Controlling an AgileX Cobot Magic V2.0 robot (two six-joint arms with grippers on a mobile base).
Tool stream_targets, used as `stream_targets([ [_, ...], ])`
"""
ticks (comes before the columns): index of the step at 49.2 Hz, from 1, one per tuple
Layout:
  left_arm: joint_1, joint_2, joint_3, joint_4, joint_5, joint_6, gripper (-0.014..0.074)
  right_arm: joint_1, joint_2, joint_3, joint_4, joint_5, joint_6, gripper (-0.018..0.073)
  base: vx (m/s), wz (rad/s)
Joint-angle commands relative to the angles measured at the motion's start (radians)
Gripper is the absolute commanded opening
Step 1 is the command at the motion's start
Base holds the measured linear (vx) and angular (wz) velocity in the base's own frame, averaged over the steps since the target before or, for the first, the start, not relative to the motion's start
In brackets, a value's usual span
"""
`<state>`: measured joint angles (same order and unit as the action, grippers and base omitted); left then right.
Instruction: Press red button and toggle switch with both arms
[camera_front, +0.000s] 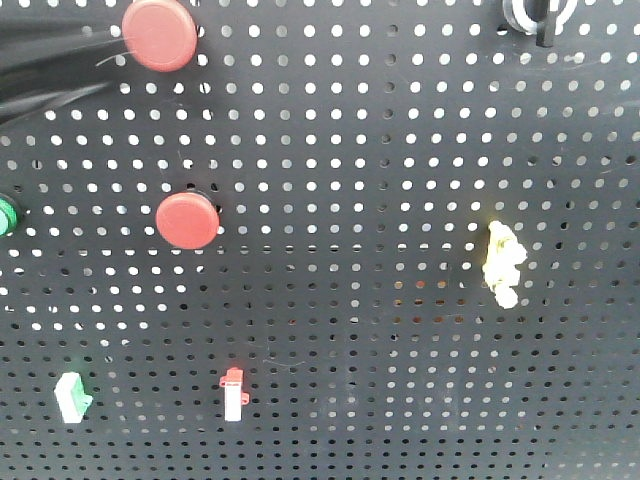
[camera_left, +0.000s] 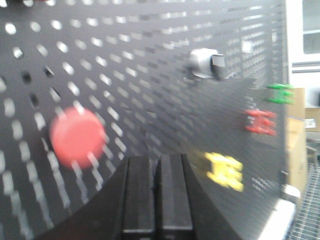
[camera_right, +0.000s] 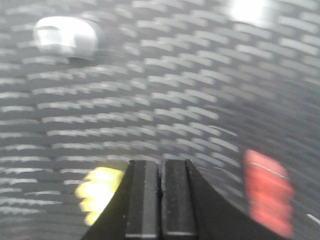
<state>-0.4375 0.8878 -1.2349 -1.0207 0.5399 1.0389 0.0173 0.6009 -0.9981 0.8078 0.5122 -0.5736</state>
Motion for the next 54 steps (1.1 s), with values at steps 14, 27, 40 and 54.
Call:
stream_targets([
  [14, -0.002, -0.118, 0.076, -0.046, -0.066, -0.062, 0.0002, 0.004, 0.309, -0.179, 0.756, 0.216, -0.537, -0.0003, 0.00, 0.00],
  [27, -0.002, -0.117, 0.076, -0.047, -0.068, -0.064, 0.0002, 0.163, 0.485, -0.348, 0.763, 0.121, -0.512, -0.0003, 0.00, 0.00],
  [40, -0.002, -0.117, 0.076, -0.047, -0.066, -0.064, 0.0002, 0.178, 0.513, -0.349, 0.705, 0.018, -0.509, -0.0003, 0.00, 0.00],
  [54, -0.002, -0.117, 0.076, -0.046, -0.066, -0.064, 0.0002, 0.178, 0.502, -0.349, 0.630, -0.064, -0.488, -0.0003, 0.00, 0.00],
])
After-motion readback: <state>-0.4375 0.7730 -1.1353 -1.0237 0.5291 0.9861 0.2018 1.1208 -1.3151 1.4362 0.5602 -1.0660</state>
